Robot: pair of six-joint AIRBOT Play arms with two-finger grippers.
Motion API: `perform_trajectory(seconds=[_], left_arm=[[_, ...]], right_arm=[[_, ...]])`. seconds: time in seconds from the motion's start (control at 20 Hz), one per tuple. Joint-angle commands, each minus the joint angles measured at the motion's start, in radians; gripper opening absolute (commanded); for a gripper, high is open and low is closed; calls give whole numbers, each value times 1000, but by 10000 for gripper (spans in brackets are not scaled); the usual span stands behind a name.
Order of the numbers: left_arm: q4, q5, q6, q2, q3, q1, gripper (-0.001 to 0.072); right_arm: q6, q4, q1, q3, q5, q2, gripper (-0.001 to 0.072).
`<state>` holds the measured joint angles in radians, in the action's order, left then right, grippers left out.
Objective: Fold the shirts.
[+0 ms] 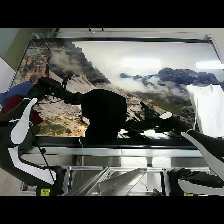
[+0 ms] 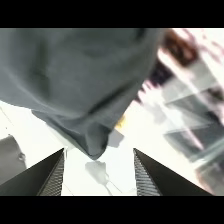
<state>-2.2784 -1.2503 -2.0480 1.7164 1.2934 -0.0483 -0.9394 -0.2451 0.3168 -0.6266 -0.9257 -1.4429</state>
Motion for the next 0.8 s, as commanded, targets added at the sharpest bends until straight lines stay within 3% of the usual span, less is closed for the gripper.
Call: perform_trajectory(seconds=[0.0,0.1,0.3,0.35,0.4,0.45,0.6,0.75], left_arm=[[-2,-14,-1,-2,2,-15,20],[-2,-14,-1,-2,2,-19,20],[-3,-15,-1,-2,2,-19,20],[-3,-15,-1,-2,3,-19,20],[-3,-26,-1,-2,11,-19,20],[-3,-50,-1,-2,27,-19,20],[-10,-201,-1,-20,116,-19,20],[-58,-238,0,-141,165,-19,20]], right_arm=[[-55,19,75,0,89,-26,484],[-51,80,122,-1,113,-57,483],[81,260,184,-38,113,-128,481],[97,273,195,-57,106,-142,422],[124,277,201,-80,85,-148,202],[157,276,202,-108,54,-148,37],[185,256,174,-189,-56,-104,18],[184,229,60,-230,-171,45,17]])
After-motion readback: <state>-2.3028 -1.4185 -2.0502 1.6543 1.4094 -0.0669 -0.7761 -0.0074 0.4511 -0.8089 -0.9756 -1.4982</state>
